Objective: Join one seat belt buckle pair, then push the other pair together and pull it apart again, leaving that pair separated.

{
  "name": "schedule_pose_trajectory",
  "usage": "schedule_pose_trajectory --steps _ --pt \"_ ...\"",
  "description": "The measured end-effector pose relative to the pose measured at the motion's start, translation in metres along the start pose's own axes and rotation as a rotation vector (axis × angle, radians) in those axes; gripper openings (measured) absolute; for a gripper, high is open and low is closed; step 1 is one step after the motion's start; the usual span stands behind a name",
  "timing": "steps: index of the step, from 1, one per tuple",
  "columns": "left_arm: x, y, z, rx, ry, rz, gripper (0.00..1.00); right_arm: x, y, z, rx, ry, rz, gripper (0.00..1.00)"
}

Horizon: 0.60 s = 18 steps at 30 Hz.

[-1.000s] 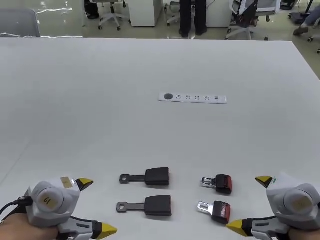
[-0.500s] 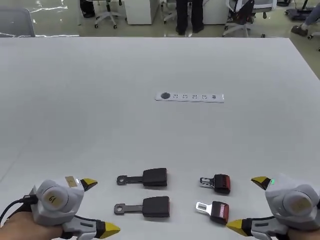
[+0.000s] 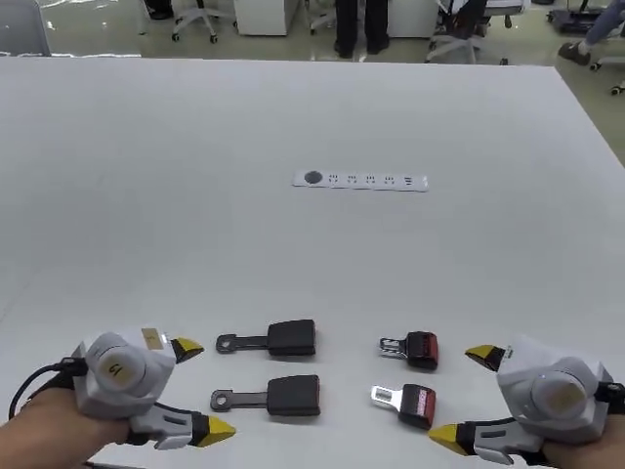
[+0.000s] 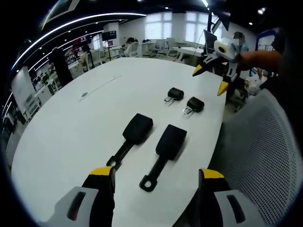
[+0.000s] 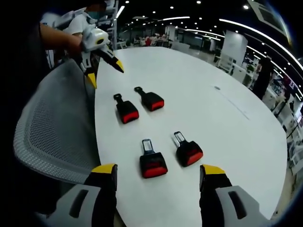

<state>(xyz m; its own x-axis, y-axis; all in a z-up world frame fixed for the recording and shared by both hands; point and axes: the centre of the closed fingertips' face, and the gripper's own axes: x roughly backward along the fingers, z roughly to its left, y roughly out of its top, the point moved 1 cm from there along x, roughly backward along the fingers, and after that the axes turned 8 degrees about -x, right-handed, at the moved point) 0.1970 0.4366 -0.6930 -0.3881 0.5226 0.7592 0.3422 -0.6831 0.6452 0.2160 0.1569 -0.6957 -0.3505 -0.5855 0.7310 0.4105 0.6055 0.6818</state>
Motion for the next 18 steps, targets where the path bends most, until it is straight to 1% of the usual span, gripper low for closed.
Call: schedule_pose_trajectory --steps 3,5,7,9,10,13,14,15,16,17,18 --pt "-0.006 0.008 -0.005 -0.030 -0.017 0.003 0.70 -0.003 0.000 0.000 0.018 0.015 0.011 0.68" --pt "-0.008 0.009 -0.005 -0.049 -0.030 0.010 0.69 -0.006 0.000 0.001 0.029 0.027 0.020 0.63" --pt "-0.012 0.009 -0.007 -0.075 -0.040 0.024 0.69 -0.009 0.001 0.003 0.033 0.037 0.023 0.57" --pt "-0.015 0.010 -0.012 -0.097 -0.056 0.031 0.69 -0.013 0.001 0.006 0.049 0.049 0.024 0.56" --pt "-0.017 0.010 -0.012 -0.103 -0.062 0.031 0.68 -0.014 0.001 0.006 0.048 0.052 0.029 0.55" --pt "-0.024 0.010 -0.014 -0.120 -0.082 0.042 0.61 -0.019 -0.001 0.011 0.067 0.072 0.049 0.53" --pt "-0.028 0.007 -0.013 -0.127 -0.086 0.045 0.60 -0.020 -0.001 0.012 0.078 0.076 0.054 0.52" --pt "-0.032 0.007 -0.013 -0.135 -0.090 0.049 0.59 -0.022 -0.002 0.014 0.092 0.084 0.065 0.51" --pt "-0.037 0.003 -0.012 -0.141 -0.093 0.049 0.59 -0.023 -0.002 0.015 0.099 0.086 0.069 0.49" --pt "-0.041 0.004 -0.012 -0.149 -0.098 0.050 0.57 -0.025 -0.003 0.013 0.102 0.089 0.074 0.48" --pt "-0.043 0.007 -0.012 -0.154 -0.101 0.050 0.57 -0.027 -0.005 0.013 0.106 0.094 0.084 0.47"
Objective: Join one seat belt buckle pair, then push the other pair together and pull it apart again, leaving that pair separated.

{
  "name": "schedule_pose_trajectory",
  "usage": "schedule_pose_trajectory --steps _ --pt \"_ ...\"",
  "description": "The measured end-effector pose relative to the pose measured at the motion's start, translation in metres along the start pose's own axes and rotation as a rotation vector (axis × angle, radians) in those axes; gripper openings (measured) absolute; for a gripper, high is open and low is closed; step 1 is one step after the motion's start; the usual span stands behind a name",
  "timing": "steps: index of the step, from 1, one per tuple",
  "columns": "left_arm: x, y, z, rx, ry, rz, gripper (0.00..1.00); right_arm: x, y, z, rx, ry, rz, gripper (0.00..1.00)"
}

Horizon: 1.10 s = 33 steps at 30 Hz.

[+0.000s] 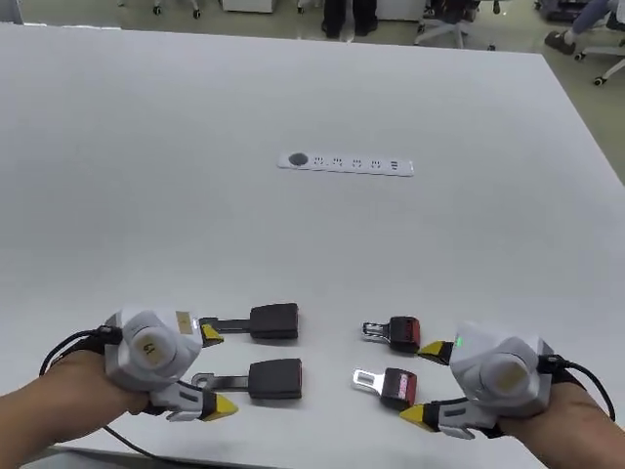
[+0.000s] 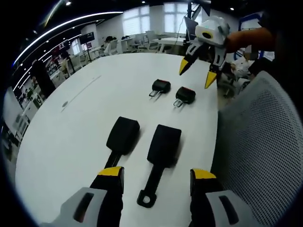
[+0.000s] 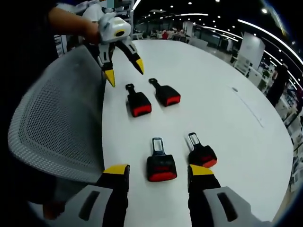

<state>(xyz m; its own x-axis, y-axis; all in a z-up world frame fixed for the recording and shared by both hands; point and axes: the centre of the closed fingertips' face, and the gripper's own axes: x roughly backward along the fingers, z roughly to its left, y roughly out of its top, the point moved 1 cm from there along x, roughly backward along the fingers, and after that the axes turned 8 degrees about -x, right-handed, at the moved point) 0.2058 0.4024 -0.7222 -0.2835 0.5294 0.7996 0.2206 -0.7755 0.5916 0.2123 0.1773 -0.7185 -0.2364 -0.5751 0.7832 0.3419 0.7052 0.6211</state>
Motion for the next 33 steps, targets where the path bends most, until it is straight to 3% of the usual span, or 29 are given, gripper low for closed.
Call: schedule_pose_trajectory --steps 2,4,7,14,23,25,26,28,33 --pt "-0.005 0.002 0.001 -0.037 -0.004 0.006 0.55 -0.003 0.000 0.000 0.030 0.002 0.014 0.43" --pt "-0.011 -0.003 0.000 -0.142 -0.015 0.066 0.53 -0.007 -0.001 0.001 0.048 0.010 0.022 0.40" --pt "-0.022 -0.001 -0.003 -0.129 -0.039 0.051 0.50 -0.013 -0.001 0.002 0.060 0.015 0.037 0.39" --pt "-0.033 0.004 0.004 -0.141 -0.063 0.051 0.42 -0.020 0.000 0.003 0.065 0.039 0.058 0.36" --pt "-0.043 0.011 0.004 -0.179 -0.096 0.055 0.42 -0.032 -0.010 -0.003 0.066 0.052 0.089 0.35" --pt "-0.046 0.011 0.002 -0.241 -0.113 0.072 0.42 -0.035 -0.010 -0.004 0.071 0.058 0.098 0.35" --pt "-0.046 0.008 -0.001 -0.284 -0.122 0.103 0.42 -0.036 -0.010 -0.004 0.073 0.060 0.101 0.35" --pt "-0.049 0.012 -0.006 -0.264 -0.135 0.083 0.43 -0.037 -0.010 -0.004 0.083 0.066 0.107 0.35" --pt "-0.055 0.008 -0.003 -0.260 -0.139 0.093 0.42 -0.043 -0.012 -0.006 0.093 0.075 0.125 0.35"
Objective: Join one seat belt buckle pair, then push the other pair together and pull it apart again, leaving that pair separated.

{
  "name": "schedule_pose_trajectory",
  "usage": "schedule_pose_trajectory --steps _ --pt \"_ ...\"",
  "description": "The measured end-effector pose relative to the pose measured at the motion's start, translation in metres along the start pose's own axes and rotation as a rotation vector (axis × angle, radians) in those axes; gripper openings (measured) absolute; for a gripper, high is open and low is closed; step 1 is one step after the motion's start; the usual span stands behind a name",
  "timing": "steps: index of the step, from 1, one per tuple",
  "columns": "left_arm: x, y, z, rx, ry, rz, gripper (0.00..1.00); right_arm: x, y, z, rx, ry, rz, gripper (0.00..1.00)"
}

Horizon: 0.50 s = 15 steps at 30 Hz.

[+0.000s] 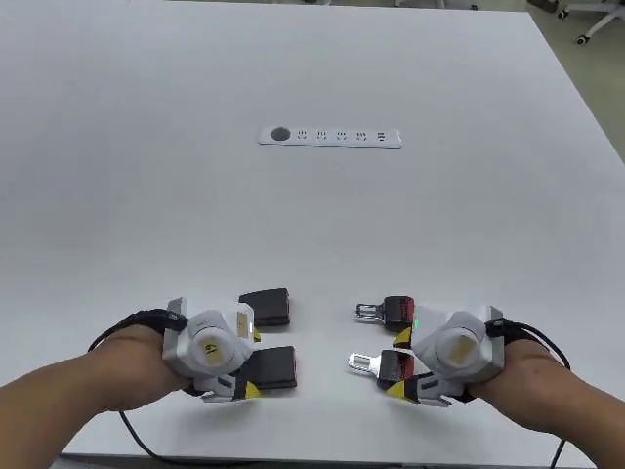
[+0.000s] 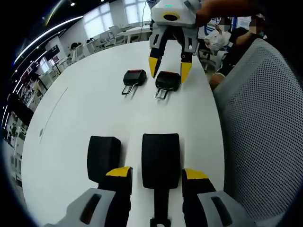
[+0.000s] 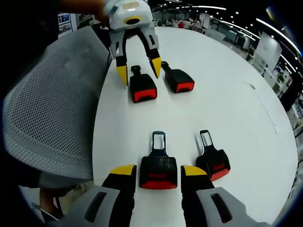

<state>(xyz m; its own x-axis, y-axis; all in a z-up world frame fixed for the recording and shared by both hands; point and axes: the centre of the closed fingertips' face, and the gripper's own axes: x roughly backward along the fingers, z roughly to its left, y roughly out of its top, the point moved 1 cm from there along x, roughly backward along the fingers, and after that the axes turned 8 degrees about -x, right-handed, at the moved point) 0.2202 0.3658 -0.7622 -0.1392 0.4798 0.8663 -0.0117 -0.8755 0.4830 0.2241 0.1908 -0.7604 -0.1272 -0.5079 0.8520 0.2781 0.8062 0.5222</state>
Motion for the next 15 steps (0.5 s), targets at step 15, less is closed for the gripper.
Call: schedule_pose_trajectory --steps 15 --pt "-0.0081 -0.0065 -0.0060 -0.014 -0.063 0.011 0.34 -0.0080 -0.0078 -0.0039 0.008 0.043 0.037 0.32"
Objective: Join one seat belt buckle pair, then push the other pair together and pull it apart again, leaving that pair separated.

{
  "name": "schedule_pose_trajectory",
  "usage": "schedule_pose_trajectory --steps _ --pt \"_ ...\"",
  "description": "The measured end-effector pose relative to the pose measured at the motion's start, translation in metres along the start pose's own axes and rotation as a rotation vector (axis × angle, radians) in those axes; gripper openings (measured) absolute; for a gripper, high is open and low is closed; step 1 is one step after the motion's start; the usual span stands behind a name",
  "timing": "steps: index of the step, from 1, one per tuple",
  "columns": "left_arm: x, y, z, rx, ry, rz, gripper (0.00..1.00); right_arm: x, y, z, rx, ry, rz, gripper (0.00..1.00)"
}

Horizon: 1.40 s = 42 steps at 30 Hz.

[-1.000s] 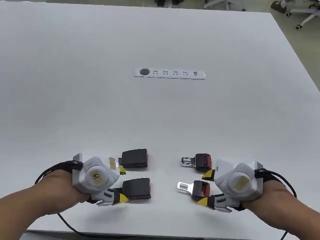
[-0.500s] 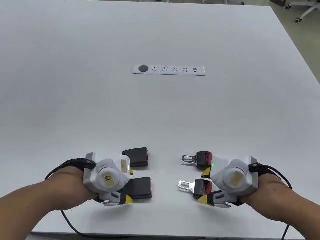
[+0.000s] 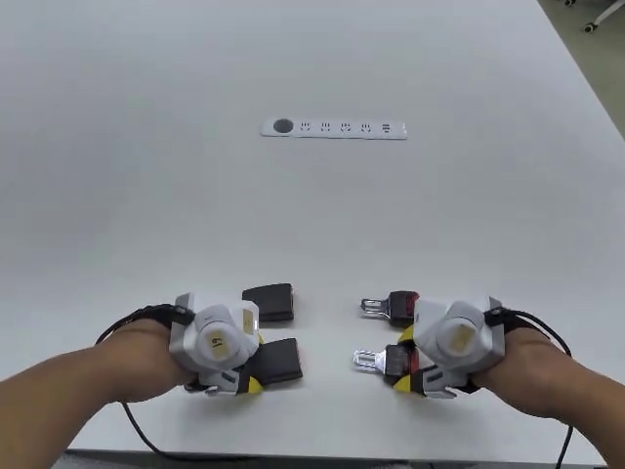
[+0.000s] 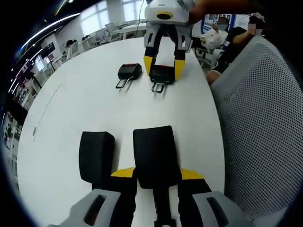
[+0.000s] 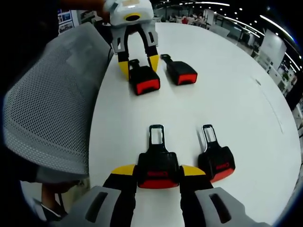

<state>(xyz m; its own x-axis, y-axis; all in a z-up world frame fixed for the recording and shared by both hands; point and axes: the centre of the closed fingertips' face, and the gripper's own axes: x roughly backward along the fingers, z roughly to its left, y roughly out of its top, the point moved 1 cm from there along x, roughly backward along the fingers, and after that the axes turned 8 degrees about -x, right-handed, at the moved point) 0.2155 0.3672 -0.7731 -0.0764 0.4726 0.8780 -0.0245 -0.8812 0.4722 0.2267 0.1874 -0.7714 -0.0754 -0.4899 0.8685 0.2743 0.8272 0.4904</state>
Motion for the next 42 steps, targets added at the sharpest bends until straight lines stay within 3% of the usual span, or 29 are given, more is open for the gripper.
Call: schedule_pose_trajectory --steps 3,5,23,42 --pt "0.000 0.000 0.000 -0.025 -0.010 0.001 0.34 -0.001 -0.001 0.000 0.023 0.010 0.009 0.32" --pt "0.000 0.001 0.000 -0.047 -0.017 0.005 0.34 -0.002 -0.005 -0.002 0.084 0.008 0.047 0.33" --pt "0.000 0.003 -0.002 -0.081 -0.035 0.042 0.33 -0.003 -0.004 0.002 0.117 0.050 0.041 0.36" --pt "0.000 0.003 0.000 -0.063 -0.045 0.025 0.33 -0.005 0.007 0.003 0.101 0.050 0.033 0.32"
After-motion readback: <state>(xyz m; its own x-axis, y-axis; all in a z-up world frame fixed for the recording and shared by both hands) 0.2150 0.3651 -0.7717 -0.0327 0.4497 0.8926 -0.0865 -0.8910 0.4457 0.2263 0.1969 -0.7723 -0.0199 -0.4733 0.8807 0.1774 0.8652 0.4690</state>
